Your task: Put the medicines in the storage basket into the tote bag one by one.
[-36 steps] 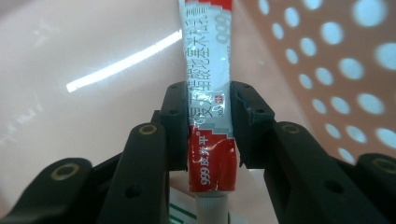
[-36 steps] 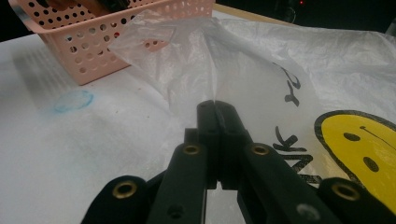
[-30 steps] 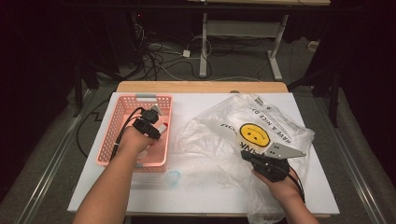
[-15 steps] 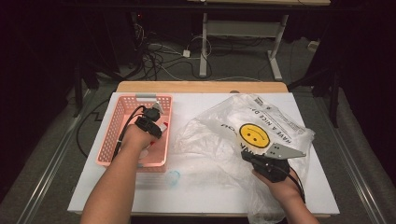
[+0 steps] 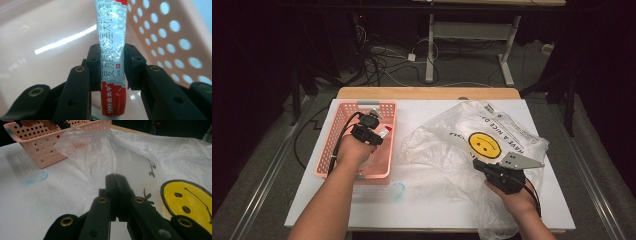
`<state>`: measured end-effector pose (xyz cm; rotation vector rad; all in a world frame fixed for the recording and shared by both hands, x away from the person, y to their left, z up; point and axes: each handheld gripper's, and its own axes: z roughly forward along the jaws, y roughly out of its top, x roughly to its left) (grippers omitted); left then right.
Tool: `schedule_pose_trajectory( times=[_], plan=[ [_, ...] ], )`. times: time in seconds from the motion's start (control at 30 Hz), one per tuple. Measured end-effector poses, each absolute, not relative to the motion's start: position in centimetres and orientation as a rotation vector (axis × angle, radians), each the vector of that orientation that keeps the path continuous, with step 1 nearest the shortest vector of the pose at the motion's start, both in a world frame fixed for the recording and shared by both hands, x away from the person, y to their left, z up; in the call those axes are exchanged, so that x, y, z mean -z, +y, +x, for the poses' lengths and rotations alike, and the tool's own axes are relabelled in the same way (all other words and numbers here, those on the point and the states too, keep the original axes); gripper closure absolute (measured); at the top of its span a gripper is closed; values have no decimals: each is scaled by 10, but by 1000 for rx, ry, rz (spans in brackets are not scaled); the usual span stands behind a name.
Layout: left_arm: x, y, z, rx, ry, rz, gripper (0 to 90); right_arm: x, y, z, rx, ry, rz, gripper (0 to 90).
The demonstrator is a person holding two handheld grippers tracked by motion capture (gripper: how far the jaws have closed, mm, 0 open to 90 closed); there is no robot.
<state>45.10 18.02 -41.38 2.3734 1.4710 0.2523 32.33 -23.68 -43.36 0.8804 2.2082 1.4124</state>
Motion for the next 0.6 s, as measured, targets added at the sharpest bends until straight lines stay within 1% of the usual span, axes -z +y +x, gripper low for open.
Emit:
schedule_pose_trajectory(
  times=[0.2, 0.53, 0.6],
  plan=[
    [396, 182, 433, -314, 1396, 2315, 682, 431, -238, 322, -1424, 2197, 880, 900],
    [382, 189, 402, -335, 1288, 2200, 681, 428, -237, 321, -1434, 2184, 859, 900],
    [381, 188, 396, -388, 1267, 2191, 681, 426, -237, 321, -1437, 2176, 861, 900]
  ],
)
